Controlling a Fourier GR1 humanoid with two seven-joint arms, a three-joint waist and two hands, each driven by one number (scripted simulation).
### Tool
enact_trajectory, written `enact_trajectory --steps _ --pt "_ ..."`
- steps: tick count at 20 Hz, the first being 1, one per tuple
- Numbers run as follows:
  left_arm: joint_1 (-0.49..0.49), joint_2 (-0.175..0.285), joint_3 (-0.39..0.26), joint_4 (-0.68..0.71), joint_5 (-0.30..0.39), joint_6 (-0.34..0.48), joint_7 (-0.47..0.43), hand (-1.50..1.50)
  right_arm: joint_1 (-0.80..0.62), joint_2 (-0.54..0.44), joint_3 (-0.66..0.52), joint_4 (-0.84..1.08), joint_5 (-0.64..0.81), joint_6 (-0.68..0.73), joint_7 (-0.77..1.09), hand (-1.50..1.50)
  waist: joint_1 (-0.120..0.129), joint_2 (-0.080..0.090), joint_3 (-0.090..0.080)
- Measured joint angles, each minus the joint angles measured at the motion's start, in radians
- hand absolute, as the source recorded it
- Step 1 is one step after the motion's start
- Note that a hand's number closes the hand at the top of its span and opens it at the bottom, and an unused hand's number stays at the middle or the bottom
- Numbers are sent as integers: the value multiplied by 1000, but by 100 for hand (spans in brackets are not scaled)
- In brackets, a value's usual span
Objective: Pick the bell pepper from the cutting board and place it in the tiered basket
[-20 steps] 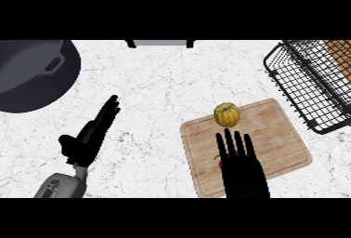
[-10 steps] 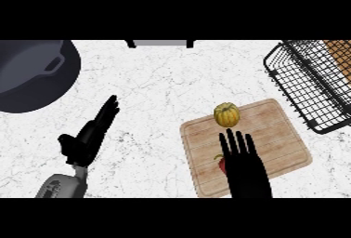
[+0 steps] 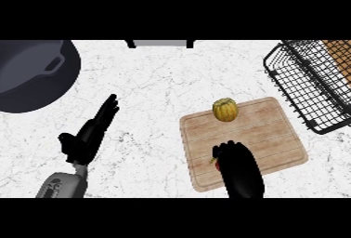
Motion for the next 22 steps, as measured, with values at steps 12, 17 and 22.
enact_trajectory --steps 12,17,22 --pt "17 -19 48 2 -21 -4 -5 0 100 27 -187 -38 8 -82 64 150 -49 -7 0" --pt "55 0 82 -8 -14 12 -13 0 233 20 -528 -54 -83 -137 280 150 -126 -11 4" --pt "70 -6 70 -19 -15 6 -13 0 303 13 -794 -204 -228 -211 364 150 -101 -12 3"
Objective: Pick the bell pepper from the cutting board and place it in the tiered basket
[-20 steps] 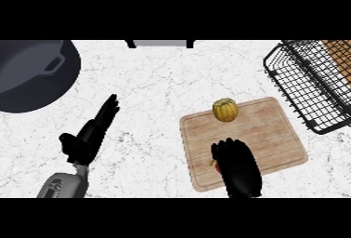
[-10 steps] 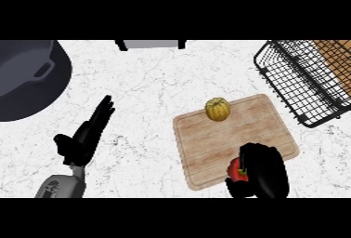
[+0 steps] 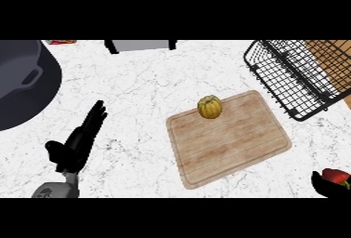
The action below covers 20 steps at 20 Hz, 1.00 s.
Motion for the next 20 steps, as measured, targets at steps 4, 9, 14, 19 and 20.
enact_trajectory --steps 4,9,14,19,20 --pt "-4 -15 -24 -7 -12 1 9 0 11 -12 -137 -169 -134 -46 -10 150 29 2 0" --pt "-11 -22 -38 -10 -21 -16 0 0 -55 -107 -272 -308 -239 25 32 150 73 9 -1" --pt "-10 -39 -62 -33 -41 -15 11 0 -256 -254 -365 -296 -332 150 138 150 98 13 -1" --pt "-52 -35 -46 -19 -33 -35 33 0 -497 -379 -377 -121 -352 178 166 150 111 16 -2" --pt "-39 -42 -54 -10 -39 -36 14 0 -541 -406 -380 -82 -361 187 170 150 113 17 -2"
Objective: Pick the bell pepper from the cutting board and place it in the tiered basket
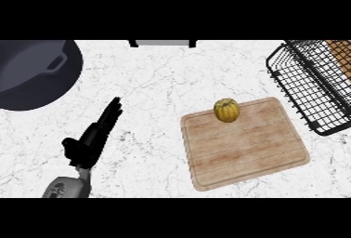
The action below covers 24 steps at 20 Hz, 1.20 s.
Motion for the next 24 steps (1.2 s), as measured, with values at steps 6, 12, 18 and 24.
enact_trajectory --steps 6,12,18,24 --pt "-17 -5 3 11 -4 -9 -4 0 -257 -90 42 341 14 -23 -32 150 15 4 0" --pt "-32 -10 8 15 -11 -8 6 0 -463 -115 96 699 37 -84 -102 150 20 6 1" --pt "-26 -7 16 9 -12 -17 8 0 -622 -122 114 1031 59 -197 -229 150 22 8 2" --pt "-38 -11 21 11 -10 -27 13 0 -734 -93 111 1287 73 -335 -339 150 27 11 2"
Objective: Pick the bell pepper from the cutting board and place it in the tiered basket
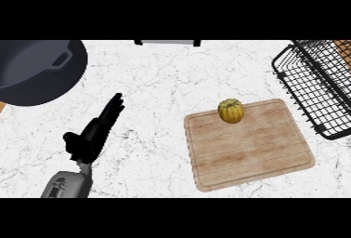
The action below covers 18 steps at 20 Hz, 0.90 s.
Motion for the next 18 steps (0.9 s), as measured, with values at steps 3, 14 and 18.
enact_trajectory --steps 3,14,18 --pt "-4 -8 1 26 -8 1 -22 0 -42 8 -21 94 -19 -46 -59 150 -1 1 0" --pt "-23 -15 7 25 -14 5 -4 0 -155 36 -196 267 -185 -147 -30 -150 -3 0 1" --pt "-5 -16 4 3 -12 0 6 0 -166 34 -232 274 -228 -206 -54 -150 -6 -2 0"
